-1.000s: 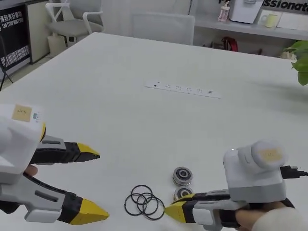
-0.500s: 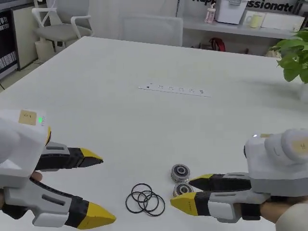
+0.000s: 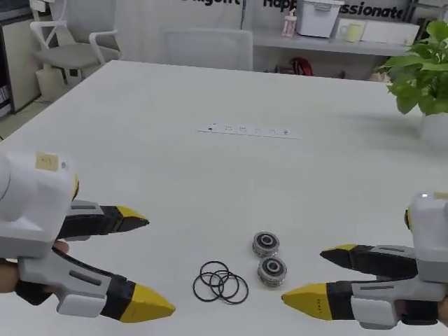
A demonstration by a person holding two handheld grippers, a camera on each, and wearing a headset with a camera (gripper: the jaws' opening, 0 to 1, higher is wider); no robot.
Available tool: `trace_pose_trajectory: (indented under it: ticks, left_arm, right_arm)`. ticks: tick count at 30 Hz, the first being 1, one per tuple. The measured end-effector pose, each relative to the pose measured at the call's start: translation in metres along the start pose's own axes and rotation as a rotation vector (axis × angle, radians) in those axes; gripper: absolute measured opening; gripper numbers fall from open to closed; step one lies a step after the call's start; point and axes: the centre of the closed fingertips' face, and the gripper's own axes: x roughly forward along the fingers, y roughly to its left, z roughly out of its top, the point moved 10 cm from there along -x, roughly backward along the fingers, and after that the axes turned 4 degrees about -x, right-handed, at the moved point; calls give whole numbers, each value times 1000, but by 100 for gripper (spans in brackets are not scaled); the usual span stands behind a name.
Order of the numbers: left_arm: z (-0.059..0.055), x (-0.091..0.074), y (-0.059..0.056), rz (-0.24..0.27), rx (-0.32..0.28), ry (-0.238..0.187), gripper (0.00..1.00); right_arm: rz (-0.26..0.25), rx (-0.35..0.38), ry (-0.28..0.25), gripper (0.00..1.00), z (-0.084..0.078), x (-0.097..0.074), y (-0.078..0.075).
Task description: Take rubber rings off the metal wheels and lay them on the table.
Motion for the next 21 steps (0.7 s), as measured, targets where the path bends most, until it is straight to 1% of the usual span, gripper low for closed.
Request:
trace_pose_trajectory:
  ticks: [3, 6, 8, 9, 10, 11, 12, 13, 15, 18, 21]
  left_arm:
    - [-2, -8, 6, -4, -16, -21, 86]
    - [-6, -12, 10, -2, -40, -35, 89]
    - [-10, -13, 12, -6, -59, -36, 93]
    - [-12, -13, 12, -8, -67, -27, 95]
    - [-16, -14, 13, -8, -76, -8, 98]
    - [-18, -14, 13, -7, -73, 0, 100]
    - [-21, -15, 13, -7, -69, 4, 100]
    - [-22, -16, 13, -7, -70, 3, 100]
    - [-25, -17, 14, -15, -91, -6, 100]
    - [-29, -18, 14, -19, -110, -19, 100]
    - [-32, -16, 14, -17, -111, -23, 100]
  right_arm:
    - [-25, 20, 3, 79, -10, -5, 1]
    - [-47, 55, 4, 83, -20, -7, 7]
    - [-67, 74, 0, 87, -27, -7, 9]
    - [-83, 84, 10, 89, -30, -7, 9]
    - [-89, 93, 14, 90, -32, -7, 10]
    - [-92, 104, 11, 91, -32, -8, 9]
    - [-107, 124, -13, 92, -31, -11, 7]
    - [-123, 131, -26, 92, -30, -12, 5]
    - [-135, 127, -24, 94, -30, -13, 5]
    - [-137, 127, -20, 95, -31, -12, 6]
    - [-130, 123, -8, 96, -31, -10, 8]
